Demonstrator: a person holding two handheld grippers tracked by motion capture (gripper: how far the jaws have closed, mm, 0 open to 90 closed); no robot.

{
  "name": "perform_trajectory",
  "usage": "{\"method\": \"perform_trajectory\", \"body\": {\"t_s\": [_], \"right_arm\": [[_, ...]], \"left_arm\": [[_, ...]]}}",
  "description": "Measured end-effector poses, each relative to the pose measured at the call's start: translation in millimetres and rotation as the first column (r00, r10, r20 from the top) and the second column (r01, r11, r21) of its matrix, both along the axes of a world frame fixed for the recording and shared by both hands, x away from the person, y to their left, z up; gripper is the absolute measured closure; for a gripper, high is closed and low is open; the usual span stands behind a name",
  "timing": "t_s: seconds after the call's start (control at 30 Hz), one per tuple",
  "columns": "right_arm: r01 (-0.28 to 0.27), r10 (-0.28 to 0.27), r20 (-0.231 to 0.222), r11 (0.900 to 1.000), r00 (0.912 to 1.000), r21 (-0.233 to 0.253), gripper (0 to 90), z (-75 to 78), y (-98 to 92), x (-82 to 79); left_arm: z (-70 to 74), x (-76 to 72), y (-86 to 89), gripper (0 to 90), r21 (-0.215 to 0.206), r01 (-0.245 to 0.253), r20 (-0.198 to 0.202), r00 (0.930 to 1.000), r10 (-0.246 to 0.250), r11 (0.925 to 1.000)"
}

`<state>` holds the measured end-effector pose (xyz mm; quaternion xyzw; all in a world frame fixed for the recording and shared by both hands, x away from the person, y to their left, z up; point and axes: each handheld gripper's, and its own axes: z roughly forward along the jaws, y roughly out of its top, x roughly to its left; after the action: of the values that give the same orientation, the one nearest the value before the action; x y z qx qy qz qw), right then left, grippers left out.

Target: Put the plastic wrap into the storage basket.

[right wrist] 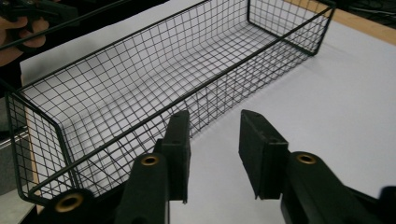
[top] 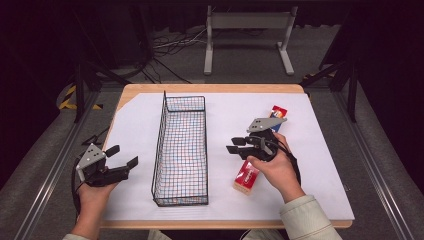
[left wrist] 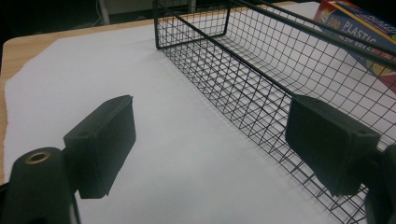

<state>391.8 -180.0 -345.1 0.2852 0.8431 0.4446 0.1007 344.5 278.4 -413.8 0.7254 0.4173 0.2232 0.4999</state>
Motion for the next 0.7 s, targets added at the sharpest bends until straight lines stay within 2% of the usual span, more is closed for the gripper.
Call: {"method": "perform_trajectory", "body": {"t_s": [0.17, 0.3, 0.33, 0.4, 0.43, 0.47, 0.5, 0.57, 0.63, 0.67, 0.7], "right_arm": [[-0.018, 0.017, -0.034, 0.999, 0.9993, -0.031, 75.4, -9.9, 13.0, 2.4], [-0.034, 0.027, -0.088, 0.996, 0.9957, -0.081, 82.8, -23.0, 22.7, 3.9], [-0.034, 0.027, -0.088, 0.996, 0.9957, -0.081, 82.8, -23.0, 22.7, 3.9], [-0.047, 0.031, -0.126, 0.991, 0.9916, -0.123, 86.4, -34.3, 28.6, 4.3], [-0.047, 0.031, -0.126, 0.991, 0.9916, -0.123, 86.4, -34.3, 28.6, 4.3], [-0.05, 0.027, -0.139, 0.986, 0.9899, -0.161, 88.1, -41.5, 31.3, 4.5], [-0.05, 0.027, -0.139, 0.986, 0.9899, -0.161, 88.1, -41.5, 31.3, 4.5], [-0.05, 0.014, -0.168, 0.976, 0.9857, -0.213, 89.7, -51.1, 33.8, 4.5], [-0.049, 0.008, -0.176, 0.973, 0.9843, -0.227, 90.0, -53.7, 34.3, 4.4], [-0.049, -0.003, -0.195, 0.964, 0.9809, -0.263, 90.0, -58.3, 35.2, 4.6], [-0.049, -0.003, -0.195, 0.964, 0.9809, -0.263, 90.0, -58.3, 35.2, 4.6]], "left_arm": [[-0.1, 0.0, 2.2, 17.2, 0.0, -0.012, -0.004, 0.9999, 0.012, 0.9999], [-0.3, 0.3, 2.5, 17.4, 0.003, -0.016, -0.005, 0.9999, 0.016, 0.9999], [-0.3, 0.3, 2.5, 17.4, 0.003, -0.016, -0.005, 0.9999, 0.016, 0.9999], [-0.5, 0.5, 1.5, 17.4, 0.004, -0.017, -0.006, 0.9998, 0.017, 0.9999], [-0.5, 0.4, 1.2, 17.4, 0.004, -0.017, -0.005, 0.9998, 0.017, 0.9999], [-0.5, 0.3, 0.7, 17.5, 0.008, -0.019, -0.004, 0.9998, 0.019, 0.9998], [-0.5, 0.3, 0.7, 17.5, 0.008, -0.019, -0.004, 0.9998, 0.019, 0.9998], [-0.5, 0.3, 0.7, 17.5, 0.008, -0.019, -0.004, 0.9998, 0.019, 0.9998], [-0.3, 0.2, 1.0, 17.5, 0.01, -0.02, -0.006, 0.9998, 0.02, 0.9997], [-0.4, 0.4, 0.9, 17.6, 0.01, -0.022, -0.004, 0.9997, 0.022, 0.9997], [-0.4, 0.4, 0.9, 17.6, 0.01, -0.022, -0.004, 0.9997, 0.022, 0.9997]]}}
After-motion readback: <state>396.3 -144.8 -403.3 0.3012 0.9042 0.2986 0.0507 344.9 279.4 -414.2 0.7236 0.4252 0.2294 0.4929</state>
